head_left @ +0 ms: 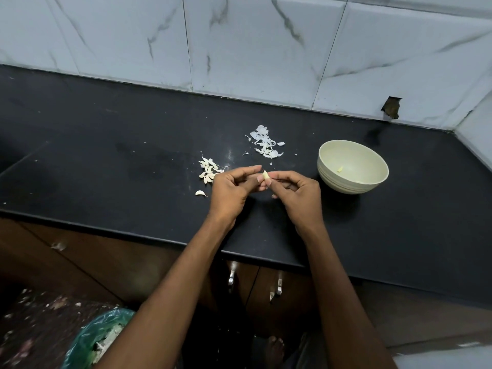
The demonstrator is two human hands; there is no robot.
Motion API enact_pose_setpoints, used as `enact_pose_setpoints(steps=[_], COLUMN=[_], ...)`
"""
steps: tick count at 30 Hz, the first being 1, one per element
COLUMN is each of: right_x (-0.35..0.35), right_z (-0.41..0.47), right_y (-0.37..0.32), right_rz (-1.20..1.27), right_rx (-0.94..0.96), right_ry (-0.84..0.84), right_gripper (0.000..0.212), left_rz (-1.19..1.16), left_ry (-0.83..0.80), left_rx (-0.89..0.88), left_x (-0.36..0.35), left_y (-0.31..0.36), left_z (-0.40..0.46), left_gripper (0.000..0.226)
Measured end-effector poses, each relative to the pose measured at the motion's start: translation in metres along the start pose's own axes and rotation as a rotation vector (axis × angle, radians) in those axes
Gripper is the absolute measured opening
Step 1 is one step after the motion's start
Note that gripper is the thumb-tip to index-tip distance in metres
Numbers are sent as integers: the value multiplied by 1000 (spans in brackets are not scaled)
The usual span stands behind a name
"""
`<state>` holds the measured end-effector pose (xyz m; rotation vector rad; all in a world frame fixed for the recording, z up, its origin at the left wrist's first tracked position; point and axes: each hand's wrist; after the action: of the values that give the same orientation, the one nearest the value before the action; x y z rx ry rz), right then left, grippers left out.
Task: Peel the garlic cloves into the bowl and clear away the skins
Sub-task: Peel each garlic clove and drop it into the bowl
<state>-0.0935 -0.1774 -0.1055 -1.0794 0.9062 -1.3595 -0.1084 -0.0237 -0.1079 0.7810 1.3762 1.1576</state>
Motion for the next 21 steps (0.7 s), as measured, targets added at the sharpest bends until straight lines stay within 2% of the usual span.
enact_pose_setpoints(steps=[3,10,21], right_x=[-1,-2,6], right_z=[0,-2,1], right_y=[0,-3,-8], right_rz=[-13,34,239], right_rx=[3,11,-146], right_ry=[17,1,-70], right_gripper=[13,11,10], left_rz=[32,93,70], left_ry=[5,18,-31], left_rx=[-15,-77,-68], left_x=[0,0,0], left_y=[0,2,1], left_z=[-1,-4,-3], left_gripper=[34,17,19])
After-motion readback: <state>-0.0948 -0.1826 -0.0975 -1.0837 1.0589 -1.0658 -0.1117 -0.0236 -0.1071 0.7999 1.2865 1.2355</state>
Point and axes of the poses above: each hand's wrist, its own z-axis towards the middle knuckle, its own x-axis out of the back of the hand, y = z × x, and after that the axes turned 1 degree about -z, right-handed
